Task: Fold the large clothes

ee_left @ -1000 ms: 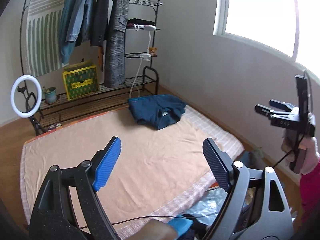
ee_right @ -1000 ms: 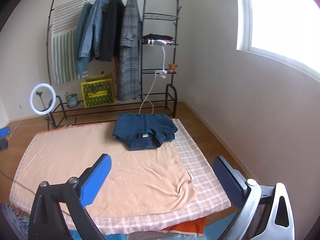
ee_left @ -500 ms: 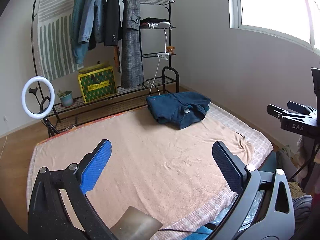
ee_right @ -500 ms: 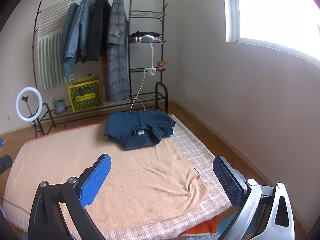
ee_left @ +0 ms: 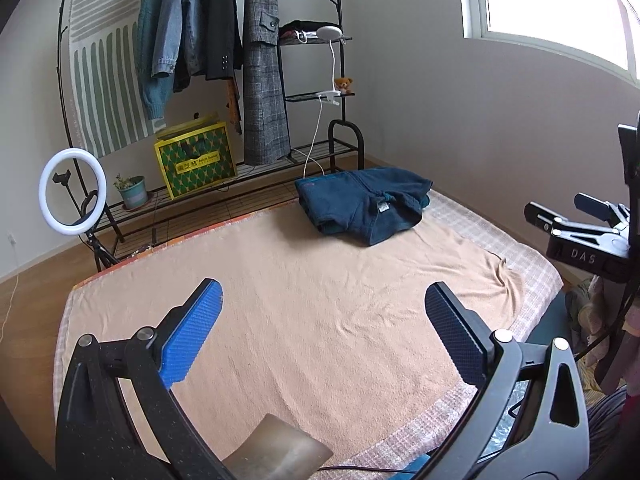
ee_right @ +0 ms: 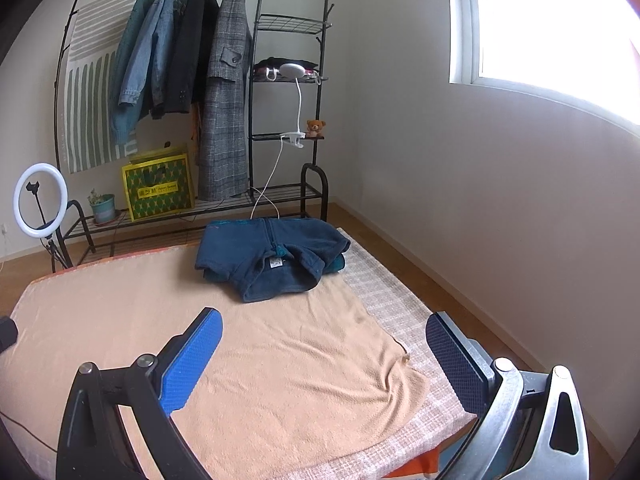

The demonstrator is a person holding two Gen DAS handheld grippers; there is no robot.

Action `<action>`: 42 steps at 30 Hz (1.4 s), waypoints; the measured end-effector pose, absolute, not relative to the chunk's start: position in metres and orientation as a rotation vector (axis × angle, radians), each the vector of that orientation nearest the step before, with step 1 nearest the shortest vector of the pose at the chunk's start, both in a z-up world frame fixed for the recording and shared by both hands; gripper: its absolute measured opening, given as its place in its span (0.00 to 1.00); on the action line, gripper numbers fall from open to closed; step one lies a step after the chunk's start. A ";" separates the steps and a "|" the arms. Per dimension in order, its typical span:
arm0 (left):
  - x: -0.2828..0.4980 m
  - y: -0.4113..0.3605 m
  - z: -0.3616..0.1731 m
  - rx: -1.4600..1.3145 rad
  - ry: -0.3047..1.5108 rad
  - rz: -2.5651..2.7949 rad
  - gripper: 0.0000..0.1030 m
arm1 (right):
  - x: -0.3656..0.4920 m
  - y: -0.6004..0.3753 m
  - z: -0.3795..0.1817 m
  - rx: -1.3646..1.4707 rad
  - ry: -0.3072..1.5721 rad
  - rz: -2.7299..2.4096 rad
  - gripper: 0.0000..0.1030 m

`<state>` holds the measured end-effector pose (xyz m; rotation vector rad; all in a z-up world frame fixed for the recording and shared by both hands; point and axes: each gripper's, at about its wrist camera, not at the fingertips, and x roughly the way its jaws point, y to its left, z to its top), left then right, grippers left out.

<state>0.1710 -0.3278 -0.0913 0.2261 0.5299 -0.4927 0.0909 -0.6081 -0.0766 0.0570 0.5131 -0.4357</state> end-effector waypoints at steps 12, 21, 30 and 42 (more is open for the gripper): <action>0.172 -0.329 -0.099 0.228 0.553 -0.498 1.00 | 0.084 -0.611 -0.077 0.093 0.501 -0.435 1.00; 0.171 -0.329 -0.099 0.229 0.553 -0.498 1.00 | 0.082 -0.608 -0.075 0.095 0.491 -0.426 1.00; 0.171 -0.329 -0.099 0.229 0.553 -0.498 1.00 | 0.084 -0.602 -0.075 0.078 0.493 -0.417 1.00; 0.170 -0.330 -0.099 0.224 0.551 -0.495 1.00 | 0.085 -0.601 -0.074 0.074 0.499 -0.406 1.00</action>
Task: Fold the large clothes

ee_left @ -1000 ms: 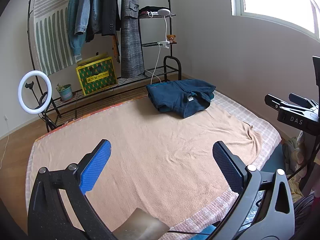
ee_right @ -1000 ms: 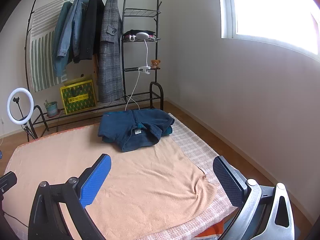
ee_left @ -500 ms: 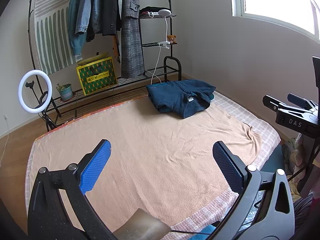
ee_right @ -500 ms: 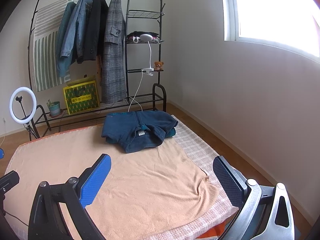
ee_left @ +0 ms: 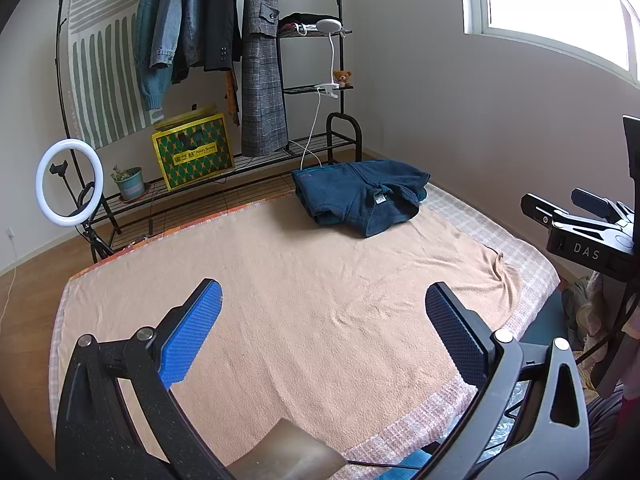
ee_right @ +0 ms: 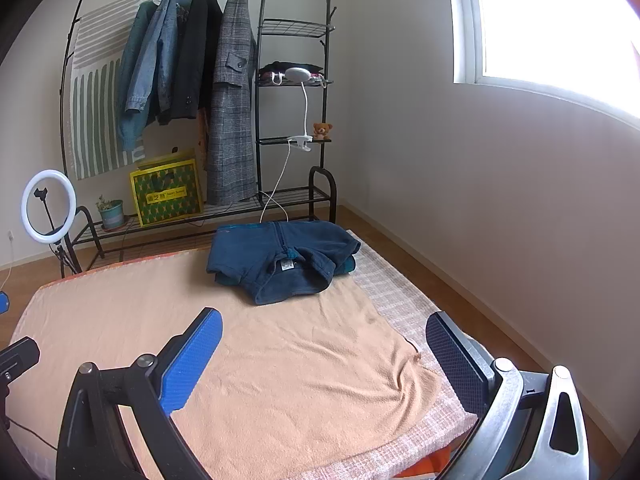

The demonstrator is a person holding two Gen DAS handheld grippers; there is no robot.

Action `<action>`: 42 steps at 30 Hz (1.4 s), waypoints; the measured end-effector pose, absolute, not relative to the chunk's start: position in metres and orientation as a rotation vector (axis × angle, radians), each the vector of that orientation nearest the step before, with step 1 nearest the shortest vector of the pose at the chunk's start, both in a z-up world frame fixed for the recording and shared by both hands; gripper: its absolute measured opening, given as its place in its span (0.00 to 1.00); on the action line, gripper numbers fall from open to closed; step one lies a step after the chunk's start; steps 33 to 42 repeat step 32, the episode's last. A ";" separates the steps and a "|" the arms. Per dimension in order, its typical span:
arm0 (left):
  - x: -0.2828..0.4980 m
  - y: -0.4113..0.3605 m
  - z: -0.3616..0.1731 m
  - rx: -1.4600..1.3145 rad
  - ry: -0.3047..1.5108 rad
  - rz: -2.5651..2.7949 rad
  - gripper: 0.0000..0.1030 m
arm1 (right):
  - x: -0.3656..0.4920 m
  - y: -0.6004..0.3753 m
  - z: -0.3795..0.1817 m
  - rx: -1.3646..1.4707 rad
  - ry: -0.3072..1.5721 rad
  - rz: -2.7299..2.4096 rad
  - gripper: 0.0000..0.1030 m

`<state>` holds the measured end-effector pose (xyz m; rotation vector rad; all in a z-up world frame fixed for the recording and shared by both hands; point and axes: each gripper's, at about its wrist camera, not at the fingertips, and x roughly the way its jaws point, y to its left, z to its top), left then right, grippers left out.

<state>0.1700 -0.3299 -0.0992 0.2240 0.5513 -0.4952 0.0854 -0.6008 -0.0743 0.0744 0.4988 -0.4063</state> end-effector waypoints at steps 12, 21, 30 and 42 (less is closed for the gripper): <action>0.170 -0.330 -0.099 0.222 0.555 -0.495 1.00 | 0.087 -0.602 -0.075 0.071 0.502 -0.400 1.00; 0.169 -0.330 -0.099 0.219 0.556 -0.496 1.00 | 0.088 -0.602 -0.075 0.066 0.504 -0.398 1.00; 0.164 -0.334 -0.100 0.226 0.536 -0.492 1.00 | 0.091 -0.605 -0.077 0.060 0.513 -0.385 1.00; 0.163 -0.335 -0.101 0.221 0.541 -0.489 1.00 | 0.093 -0.608 -0.078 0.057 0.514 -0.380 1.00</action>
